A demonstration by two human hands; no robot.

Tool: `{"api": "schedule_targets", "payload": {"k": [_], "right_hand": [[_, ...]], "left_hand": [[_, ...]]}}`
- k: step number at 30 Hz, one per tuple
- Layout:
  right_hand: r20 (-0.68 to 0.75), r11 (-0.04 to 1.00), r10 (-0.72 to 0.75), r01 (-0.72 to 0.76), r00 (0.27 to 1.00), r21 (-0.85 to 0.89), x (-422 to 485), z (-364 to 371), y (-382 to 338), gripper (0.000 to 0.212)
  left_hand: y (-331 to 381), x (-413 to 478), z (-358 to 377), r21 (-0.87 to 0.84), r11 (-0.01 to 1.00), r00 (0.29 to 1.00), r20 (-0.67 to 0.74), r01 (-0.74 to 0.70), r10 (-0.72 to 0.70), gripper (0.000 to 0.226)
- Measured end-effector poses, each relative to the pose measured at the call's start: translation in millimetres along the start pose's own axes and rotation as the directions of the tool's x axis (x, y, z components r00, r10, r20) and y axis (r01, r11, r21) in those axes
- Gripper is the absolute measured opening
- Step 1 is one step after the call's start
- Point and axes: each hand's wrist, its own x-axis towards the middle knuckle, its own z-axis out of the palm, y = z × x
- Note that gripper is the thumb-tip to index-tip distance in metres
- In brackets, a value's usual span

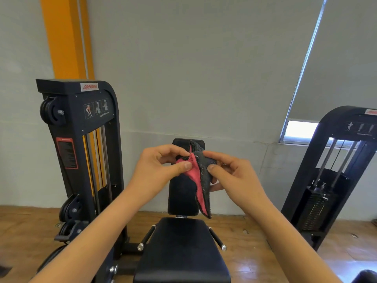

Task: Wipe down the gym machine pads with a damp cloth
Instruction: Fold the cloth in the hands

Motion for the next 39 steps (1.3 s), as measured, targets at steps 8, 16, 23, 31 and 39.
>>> {"api": "schedule_targets", "payload": {"k": [8,16,23,31,39], "right_hand": [[-0.224,0.99,0.06,-0.03,0.973,0.138,1,-17,0,0.042],[-0.081,0.996,-0.057,0.061,0.995,0.058,-3,-4,-4,0.036],[0.0,0.997,-0.051,0.051,0.999,-0.053,-8,-7,4,0.028],[0.063,0.926,-0.061,0.081,0.996,-0.37,-23,-2,13,0.051],[-0.025,0.96,0.044,-0.049,0.999,-0.277,-46,-4,13,0.042]], "left_hand": [[0,1,-28,-0.038,0.998,0.977,0.204,-0.047,0.054,0.034],[5,-1,1,0.012,0.998,0.961,0.268,0.066,-0.067,0.045],[-3,-8,14,-0.049,0.994,0.976,0.2,0.101,-0.09,0.043],[-16,-16,12,-0.182,0.965,0.96,0.242,0.191,-0.144,0.039],[-32,-11,12,0.021,0.996,0.929,0.359,0.081,-0.084,0.035]]}}
